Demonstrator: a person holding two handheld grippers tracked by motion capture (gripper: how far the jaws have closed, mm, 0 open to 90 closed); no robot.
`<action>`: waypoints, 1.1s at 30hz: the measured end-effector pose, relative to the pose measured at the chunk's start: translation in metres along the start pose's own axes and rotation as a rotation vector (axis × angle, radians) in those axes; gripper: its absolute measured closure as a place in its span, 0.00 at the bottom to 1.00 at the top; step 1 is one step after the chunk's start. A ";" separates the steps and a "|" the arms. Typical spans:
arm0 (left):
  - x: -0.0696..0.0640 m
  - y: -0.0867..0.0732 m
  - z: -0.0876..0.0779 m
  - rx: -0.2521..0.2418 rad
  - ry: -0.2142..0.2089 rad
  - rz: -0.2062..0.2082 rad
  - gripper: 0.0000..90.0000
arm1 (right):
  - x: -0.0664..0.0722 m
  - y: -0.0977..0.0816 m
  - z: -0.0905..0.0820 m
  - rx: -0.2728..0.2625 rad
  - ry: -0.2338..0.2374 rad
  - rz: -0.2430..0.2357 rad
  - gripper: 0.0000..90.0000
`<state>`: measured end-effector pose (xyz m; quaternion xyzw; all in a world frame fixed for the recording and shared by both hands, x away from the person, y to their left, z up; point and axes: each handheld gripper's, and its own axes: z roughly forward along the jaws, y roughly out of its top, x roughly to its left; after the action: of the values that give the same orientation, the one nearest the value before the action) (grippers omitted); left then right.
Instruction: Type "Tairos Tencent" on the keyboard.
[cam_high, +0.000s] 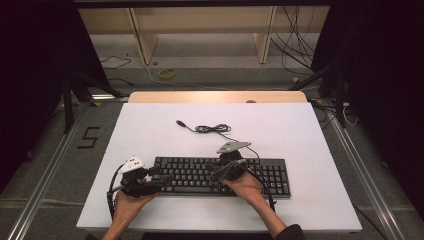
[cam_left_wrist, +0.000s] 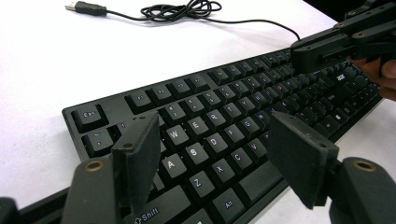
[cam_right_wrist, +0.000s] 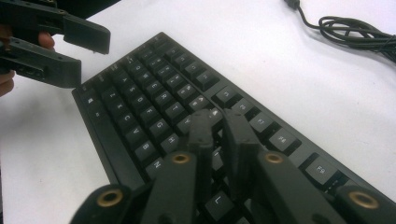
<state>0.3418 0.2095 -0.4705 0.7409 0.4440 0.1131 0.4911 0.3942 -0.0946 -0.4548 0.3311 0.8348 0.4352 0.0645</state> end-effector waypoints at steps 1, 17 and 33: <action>0.000 0.000 0.000 0.000 0.001 -0.001 0.38 | 0.000 0.000 0.000 0.000 -0.003 0.000 0.96; -0.003 0.000 -0.002 -0.014 -0.008 -0.001 0.34 | 0.002 -0.003 0.012 0.048 -0.035 -0.009 1.00; -0.004 -0.001 -0.003 -0.008 -0.005 0.007 0.34 | 0.002 -0.007 0.023 0.086 -0.043 -0.009 1.00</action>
<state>0.3370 0.2080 -0.4686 0.7408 0.4399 0.1148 0.4946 0.3979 -0.0807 -0.4737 0.3391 0.8525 0.3915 0.0702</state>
